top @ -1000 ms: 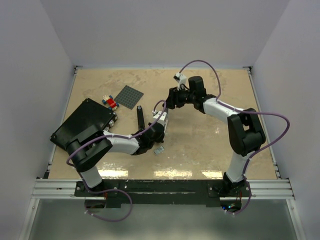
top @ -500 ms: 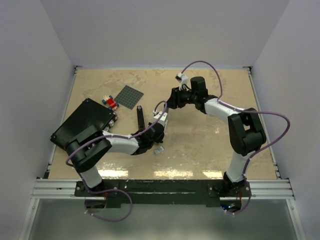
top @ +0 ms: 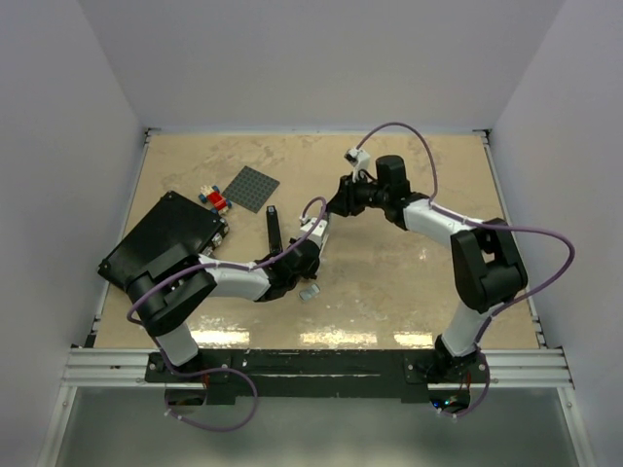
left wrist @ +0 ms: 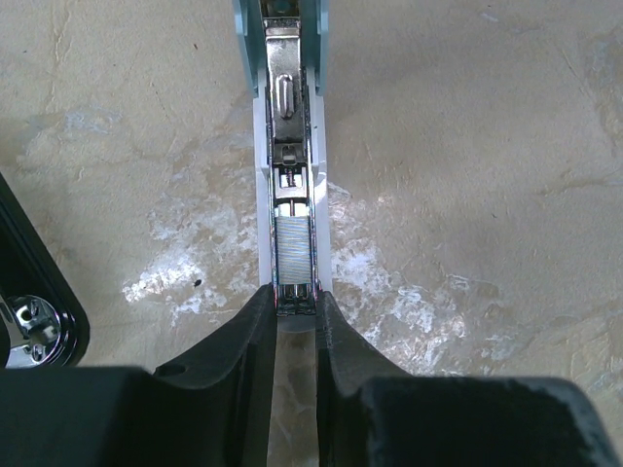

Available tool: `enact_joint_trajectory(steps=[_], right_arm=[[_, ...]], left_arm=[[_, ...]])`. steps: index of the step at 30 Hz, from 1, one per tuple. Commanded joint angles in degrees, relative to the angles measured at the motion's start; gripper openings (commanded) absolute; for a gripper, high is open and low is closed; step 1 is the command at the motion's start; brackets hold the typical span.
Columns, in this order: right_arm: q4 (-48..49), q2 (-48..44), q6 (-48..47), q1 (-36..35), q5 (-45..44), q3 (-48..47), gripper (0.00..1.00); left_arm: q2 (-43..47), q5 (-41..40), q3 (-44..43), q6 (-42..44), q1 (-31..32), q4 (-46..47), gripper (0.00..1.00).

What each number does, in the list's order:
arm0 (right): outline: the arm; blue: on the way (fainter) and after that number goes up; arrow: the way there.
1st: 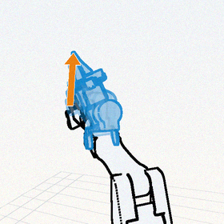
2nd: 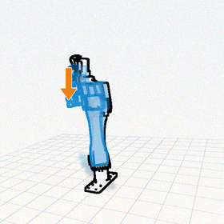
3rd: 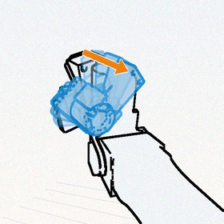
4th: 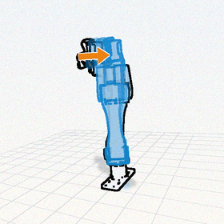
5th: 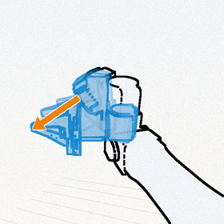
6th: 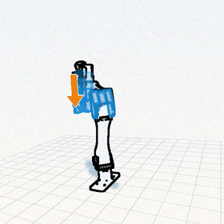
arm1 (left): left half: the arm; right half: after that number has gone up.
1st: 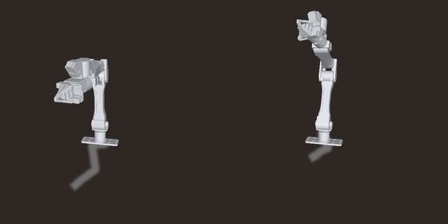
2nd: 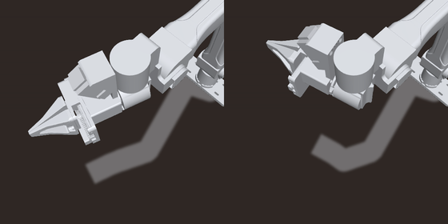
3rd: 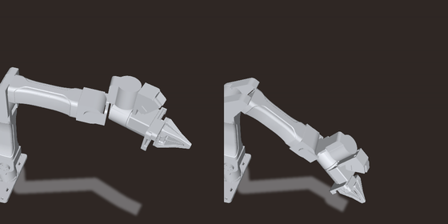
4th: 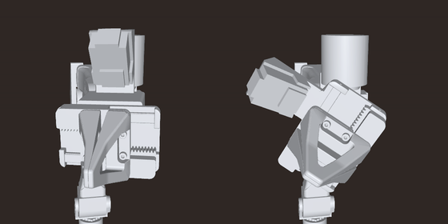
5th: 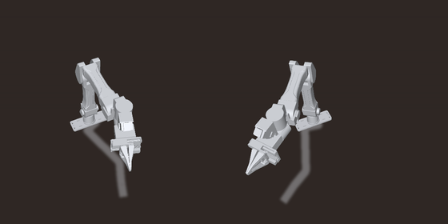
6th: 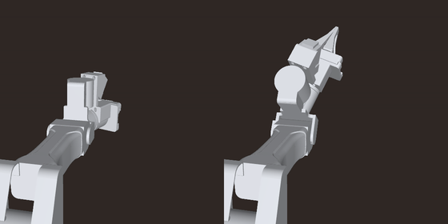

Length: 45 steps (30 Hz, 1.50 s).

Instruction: Load the staples into the stapler

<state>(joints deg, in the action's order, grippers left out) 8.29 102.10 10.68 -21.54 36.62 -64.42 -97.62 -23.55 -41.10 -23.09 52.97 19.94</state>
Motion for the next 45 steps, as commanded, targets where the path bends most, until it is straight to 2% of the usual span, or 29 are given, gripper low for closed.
enact_joint_trajectory(steps=[1, 9, 15, 19, 22, 25, 27, 28, 30, 31, 35, 38, 40, 45], right_arm=[[-0.4, -6.5, -2.3, -3.1, 0.7, 4.3, 0.27], [5.6, -13.2, -1.4, -6.8, -1.6, 13.6, 0.27], [7.9, -15.2, 0.7, -9.0, -2.7, 17.3, 0.27], [7.5, -17.9, 2.0, -9.1, -6.8, 19.2, 0.28], [5.4, -20.5, 2.9, -8.7, -11.8, 19.9, 0.30], [4.1, -23.5, 4.8, -7.8, -15.3, 20.9, 0.31], [3.5, -24.9, 5.5, -6.9, -16.6, 21.6, 0.32], [2.6, -26.4, 5.8, -6.5, -18.3, 21.7, 0.32], [1.8, -27.7, 5.9, -5.6, -18.8, 22.0, 0.32], [1.1, -28.9, 5.9, -5.4, -19.1, 22.1, 0.32], [-1.5, -32.0, 6.8, -4.8, -21.8, 22.2, 0.33], [-5.9, -34.2, 7.4, -4.7, -26.8, 21.4, 0.33], [-10.1, -35.3, 8.2, -4.7, -30.1, 20.9, 0.36], [-15.5, -39.9, 10.4, -4.6, -38.5, 20.6, 0.45]], left_arm=[[1.4, -0.4, -0.4, 0.8, -0.4, 0.6, 0.04], [0.9, -0.4, -0.8, 0.9, -0.3, 0.5, 0.04], [0.7, -0.5, -1.1, 0.9, -0.4, 0.6, 0.04], [0.2, -0.5, -1.5, 0.7, -0.3, 0.3, 0.06], [-0.1, -0.6, -2.0, 0.1, -0.4, -0.6, 0.18], [1.0, -0.8, -2.0, -0.4, -0.4, -1.5, 0.39], [1.6, -0.9, -1.9, -1.0, -0.4, -2.9, 0.45], [2.4, -0.8, -1.9, -1.4, -0.4, -3.5, 0.51], [3.3, -0.5, -1.9, -2.5, -0.4, -5.9, 0.57], [4.4, -0.3, -2.0, -2.8, -0.4, -6.7, 0.65], [7.9, 0.1, -3.9, -4.9, -0.4, -13.3, 0.79], [10.2, -0.1, -7.8, -5.6, -0.4, -19.8, 0.82], [10.4, 0.6, -10.7, -5.7, -1.1, -27.4, 0.82], [6.1, 4.7, -22.6, -4.9, -4.3, -41.2, 0.79]])
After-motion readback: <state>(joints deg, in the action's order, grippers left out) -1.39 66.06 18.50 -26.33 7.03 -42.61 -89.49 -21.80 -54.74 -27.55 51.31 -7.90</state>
